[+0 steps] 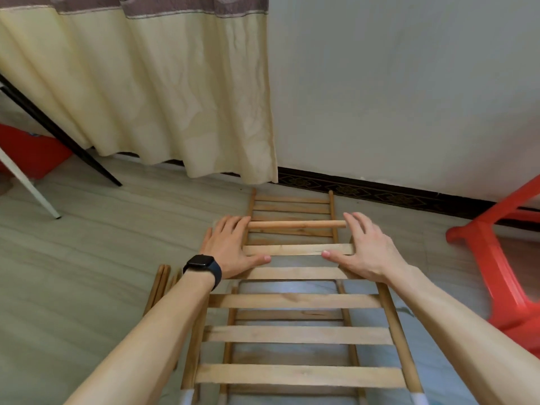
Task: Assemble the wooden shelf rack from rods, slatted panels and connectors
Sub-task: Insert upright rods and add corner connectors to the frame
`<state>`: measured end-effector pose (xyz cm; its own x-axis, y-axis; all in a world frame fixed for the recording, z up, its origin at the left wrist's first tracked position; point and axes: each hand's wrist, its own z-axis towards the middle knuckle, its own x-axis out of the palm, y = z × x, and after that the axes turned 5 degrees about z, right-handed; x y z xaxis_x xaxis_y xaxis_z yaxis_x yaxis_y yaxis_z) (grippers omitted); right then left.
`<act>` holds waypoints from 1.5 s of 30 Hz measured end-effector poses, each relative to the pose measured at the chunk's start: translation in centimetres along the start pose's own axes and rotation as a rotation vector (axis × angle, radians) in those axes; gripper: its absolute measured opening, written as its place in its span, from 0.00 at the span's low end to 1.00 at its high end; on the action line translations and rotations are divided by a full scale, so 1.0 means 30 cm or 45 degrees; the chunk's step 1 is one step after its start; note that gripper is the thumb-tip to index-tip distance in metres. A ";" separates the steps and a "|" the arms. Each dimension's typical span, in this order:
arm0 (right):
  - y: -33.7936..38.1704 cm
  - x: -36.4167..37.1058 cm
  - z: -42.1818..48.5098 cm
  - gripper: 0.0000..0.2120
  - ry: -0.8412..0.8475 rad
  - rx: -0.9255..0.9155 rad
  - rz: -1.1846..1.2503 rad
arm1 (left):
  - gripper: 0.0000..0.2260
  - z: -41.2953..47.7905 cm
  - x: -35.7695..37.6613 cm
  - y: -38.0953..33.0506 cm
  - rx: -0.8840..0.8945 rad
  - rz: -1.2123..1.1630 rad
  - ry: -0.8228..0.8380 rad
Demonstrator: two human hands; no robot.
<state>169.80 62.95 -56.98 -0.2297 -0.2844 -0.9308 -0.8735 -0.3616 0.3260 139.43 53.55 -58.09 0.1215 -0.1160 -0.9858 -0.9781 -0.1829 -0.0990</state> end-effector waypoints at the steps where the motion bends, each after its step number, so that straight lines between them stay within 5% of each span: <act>1: 0.003 0.001 -0.002 0.53 -0.047 -0.004 0.027 | 0.45 -0.006 0.002 -0.001 0.006 0.015 -0.060; 17: -0.016 0.004 -0.027 0.48 -0.141 -0.149 -0.432 | 0.45 -0.028 0.015 -0.056 0.059 0.144 -0.049; 27: 0.064 0.029 -0.075 0.49 0.050 0.070 -0.321 | 0.40 -0.101 0.023 -0.040 0.032 0.012 -0.003; 33: 0.251 0.157 -0.186 0.35 0.047 -0.156 -0.172 | 0.30 -0.309 0.067 -0.049 0.000 0.082 0.026; 45: 0.355 0.176 -0.210 0.35 0.178 -0.107 -0.273 | 0.29 -0.336 0.075 -0.037 0.015 -0.096 0.053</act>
<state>162.00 52.02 -57.38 0.0234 -0.3113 -0.9500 -0.8558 -0.4975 0.1419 142.49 43.64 -58.83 0.2012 -0.1432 -0.9690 -0.9679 -0.1813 -0.1742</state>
